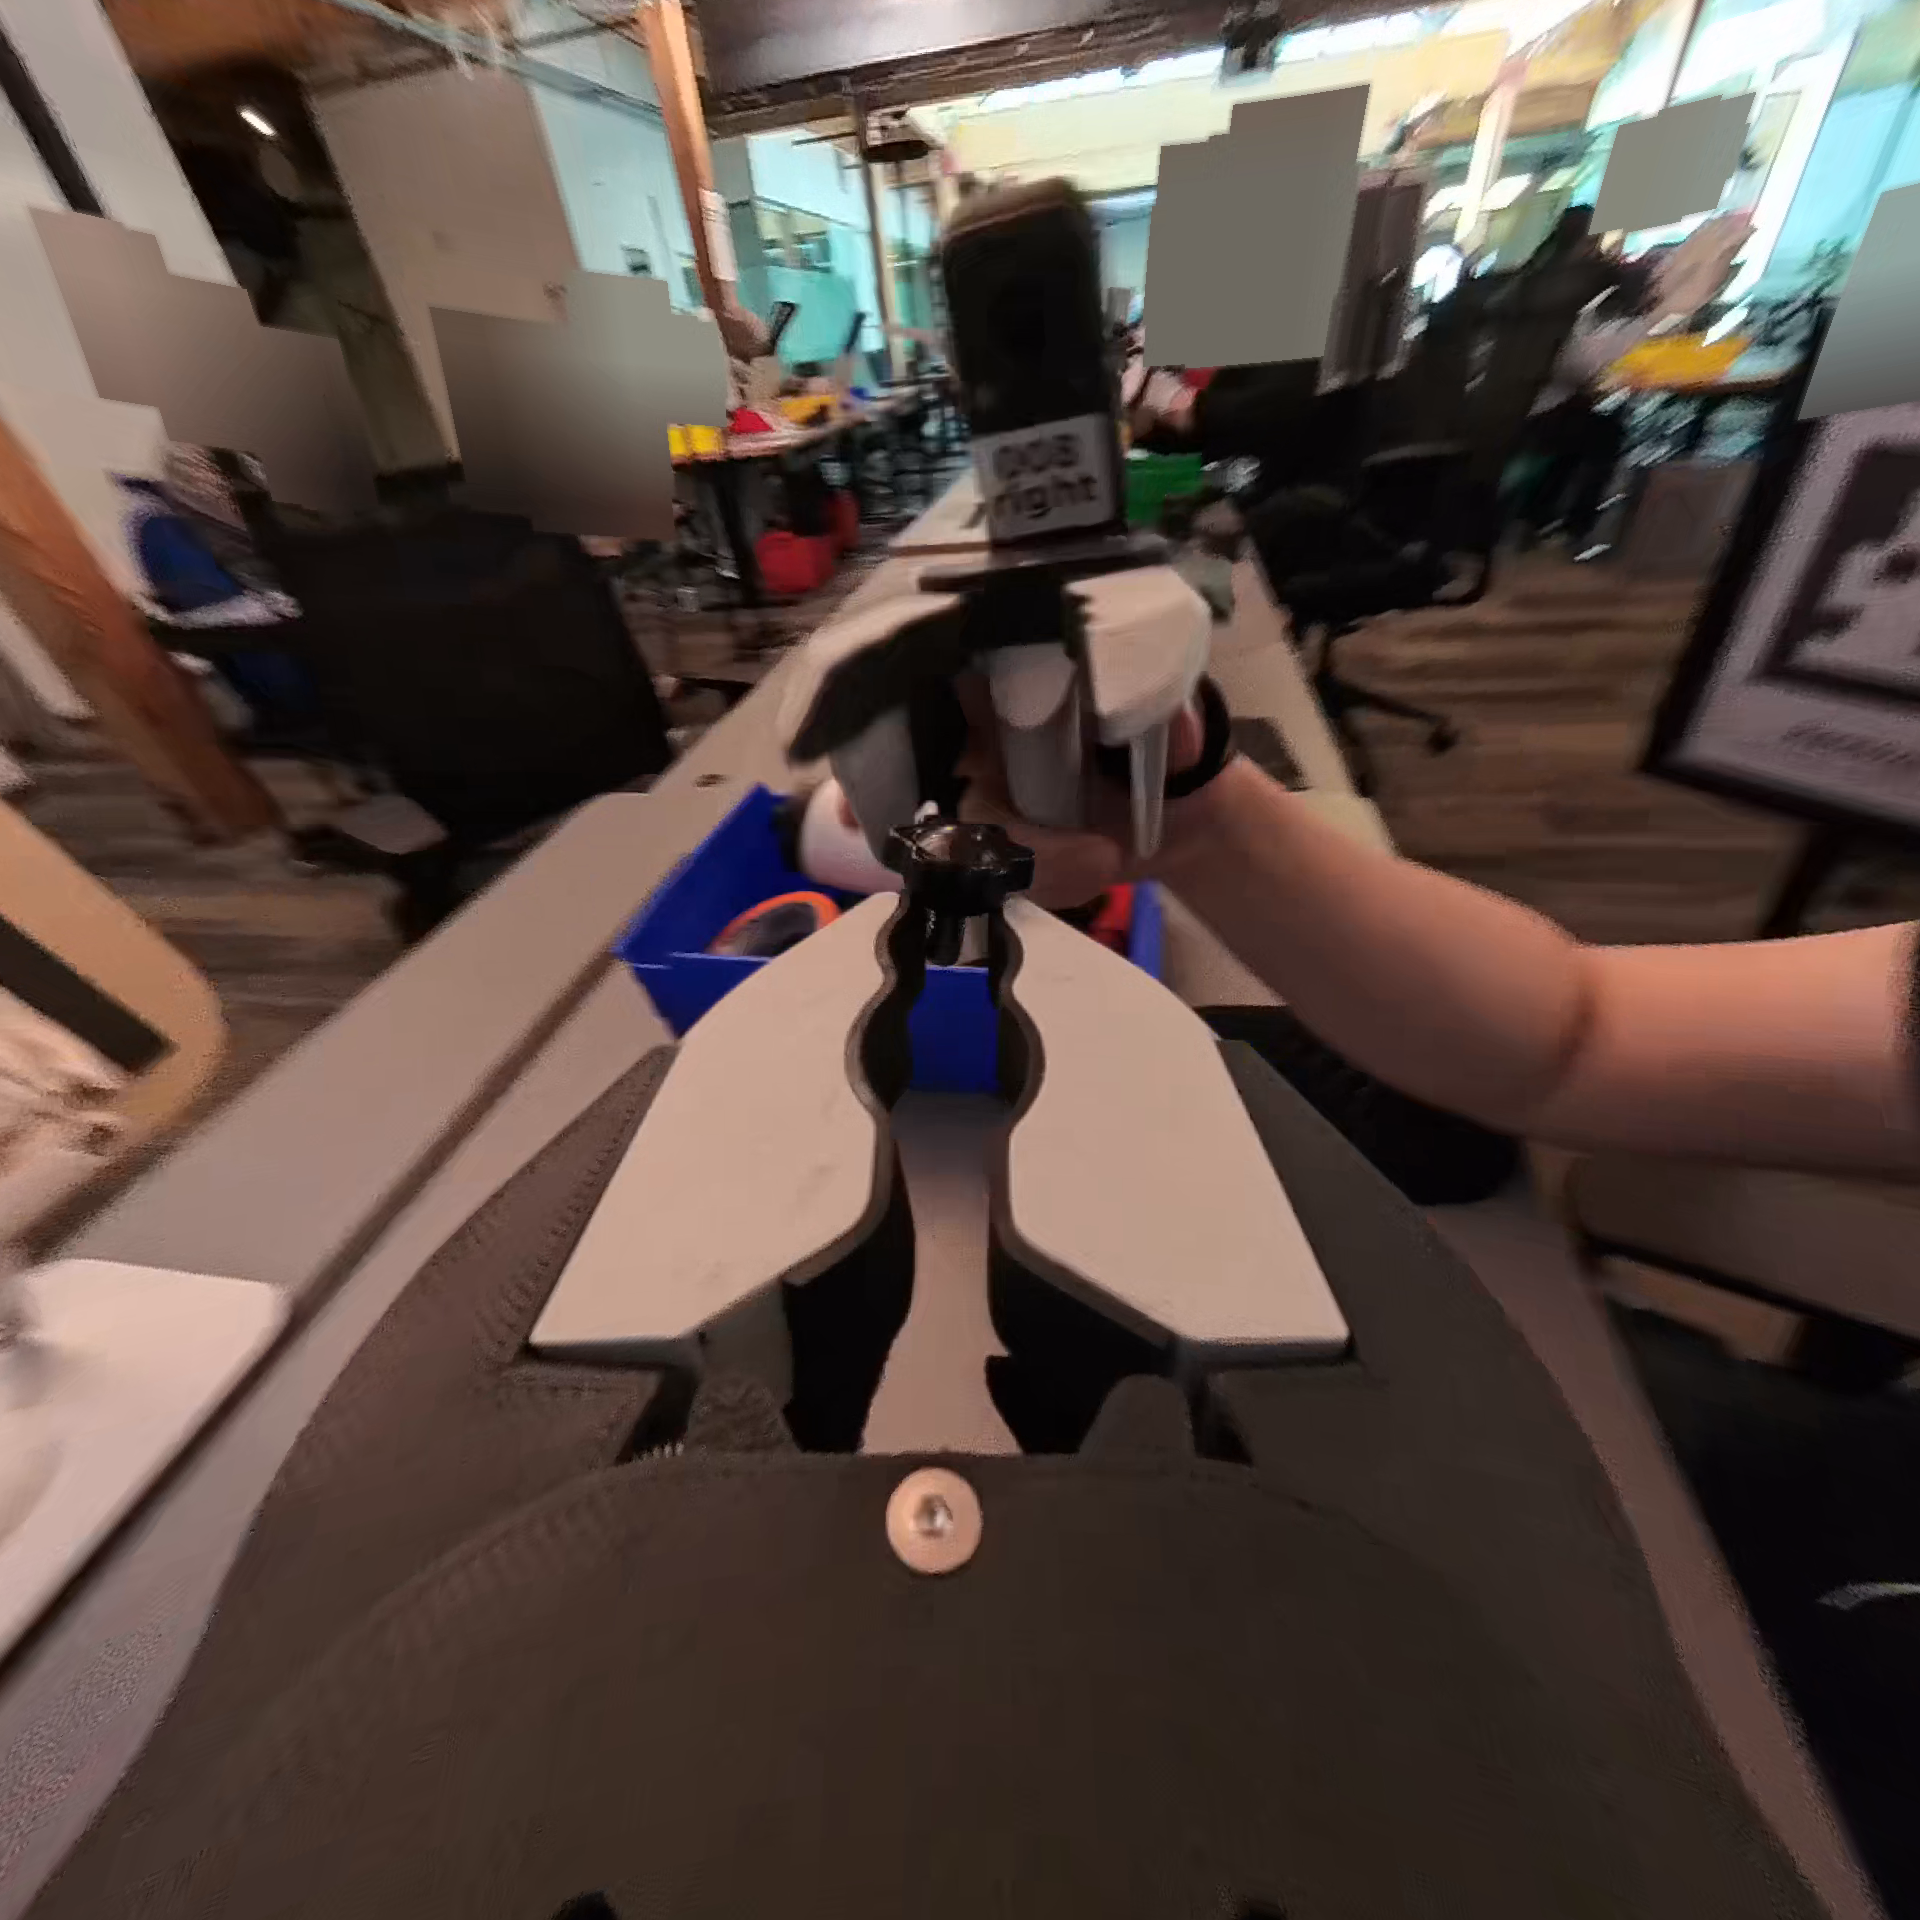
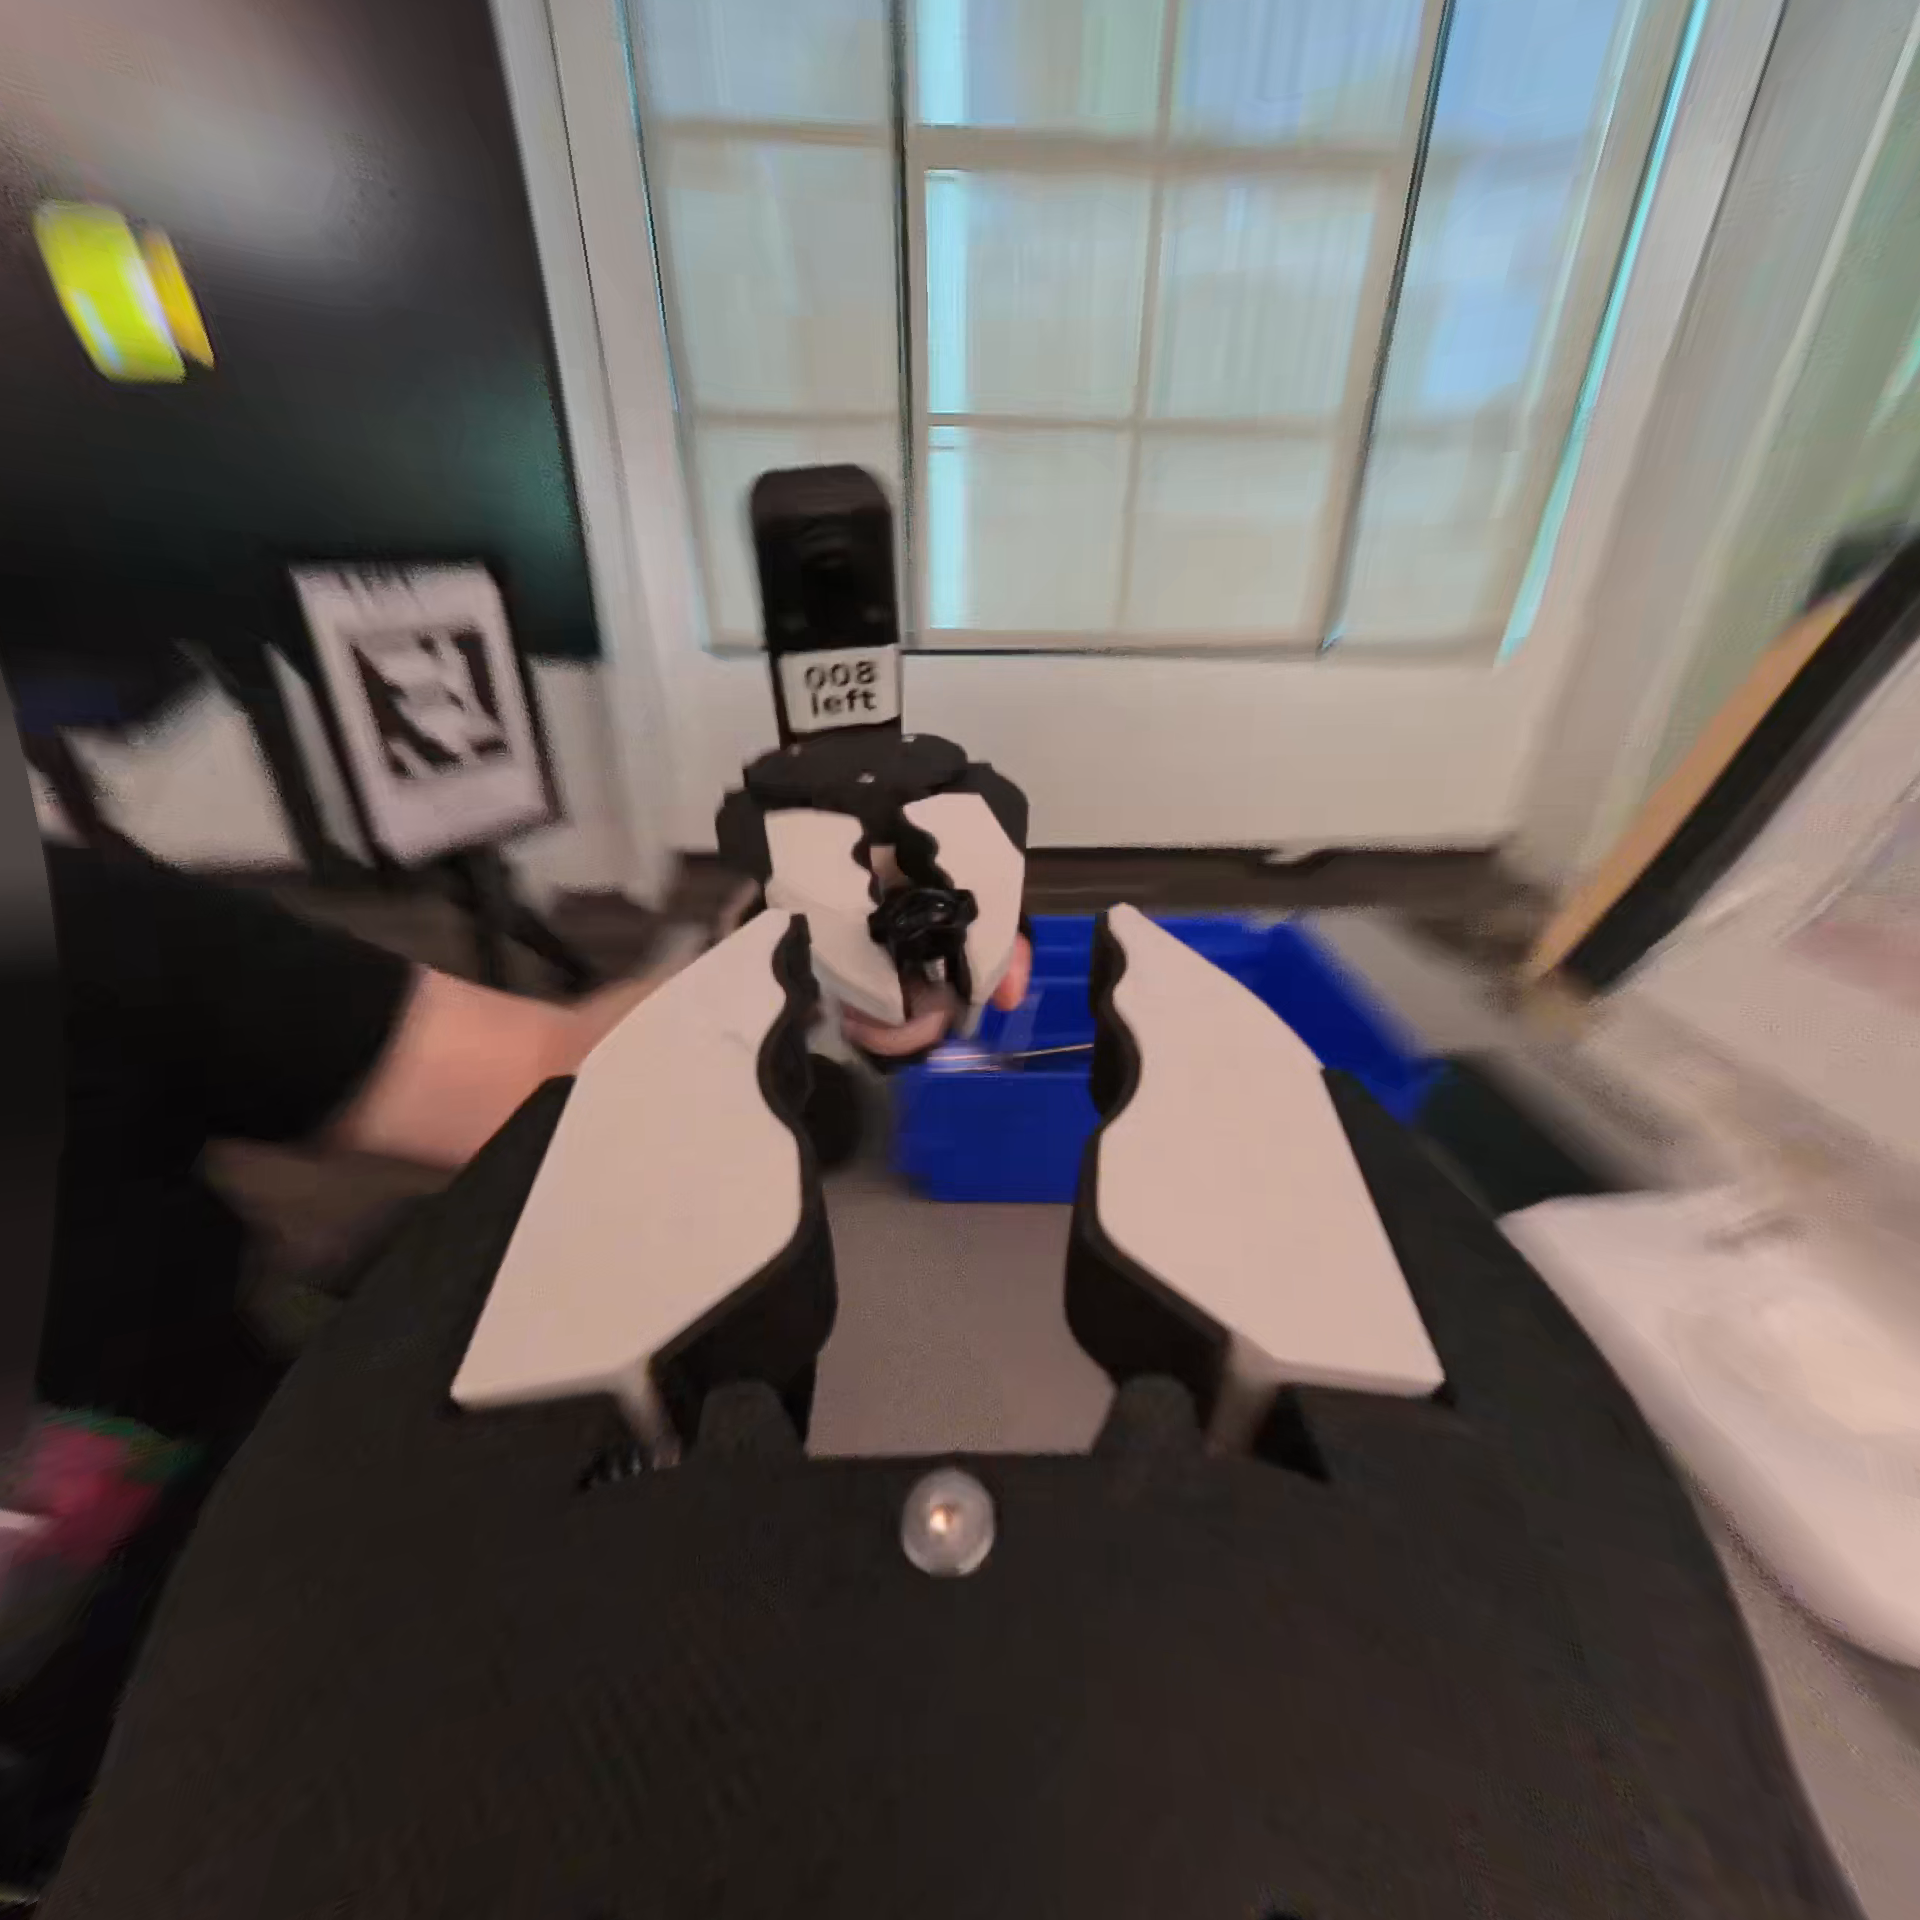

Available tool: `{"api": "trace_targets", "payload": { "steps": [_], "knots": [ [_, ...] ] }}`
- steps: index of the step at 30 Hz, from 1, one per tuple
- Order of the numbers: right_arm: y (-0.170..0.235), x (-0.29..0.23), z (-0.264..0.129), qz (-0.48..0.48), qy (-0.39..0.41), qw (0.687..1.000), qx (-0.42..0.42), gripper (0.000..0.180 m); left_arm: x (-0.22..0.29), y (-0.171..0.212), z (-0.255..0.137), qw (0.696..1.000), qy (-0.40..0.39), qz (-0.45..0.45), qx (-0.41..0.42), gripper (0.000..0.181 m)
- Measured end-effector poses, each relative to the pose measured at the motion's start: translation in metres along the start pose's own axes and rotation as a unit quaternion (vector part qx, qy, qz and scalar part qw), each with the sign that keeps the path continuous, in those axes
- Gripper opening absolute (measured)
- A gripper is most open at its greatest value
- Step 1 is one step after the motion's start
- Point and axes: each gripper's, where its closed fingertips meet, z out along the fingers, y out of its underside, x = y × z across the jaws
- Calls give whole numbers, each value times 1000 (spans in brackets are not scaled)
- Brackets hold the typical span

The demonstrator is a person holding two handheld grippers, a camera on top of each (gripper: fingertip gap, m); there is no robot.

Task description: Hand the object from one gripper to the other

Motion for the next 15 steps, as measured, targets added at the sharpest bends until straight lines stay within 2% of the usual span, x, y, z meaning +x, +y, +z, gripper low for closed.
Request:
{"api": "trace_targets", "payload": {
  "steps": [2, 4, 5, 6, 8, 12, 15],
  "knots": [
    [-1, -9, -5, -213, 64, 975, -11, 48, 2, -3, -4, 997, 36, -60, 11, 11],
    [0, -14, -6, -400, 127, 907, -30, 41, 4, -6, -7, 991, 69, -115, 23, 10],
    [1, -14, -4, -454, 152, 876, -50, 38, 5, -5, -8, 985, 84, -146, 24, 11],
    [3, -15, -1, -480, 162, 860, -68, 41, 6, -3, -8, 980, 98, -175, 18, 11],
    [9, -20, 8, -502, 157, 846, -86, 46, 6, 1, -7, 972, 112, -208, 9, 11],
    [25, -15, 17, -539, 164, 814, -142, 42, 9, 7, -3, 968, 120, -219, -5, 10],
    [29, -11, 19, -548, 173, 804, -152, 40, 14, 10, 0, 967, 129, -221, -15, 10]
  ]
}}
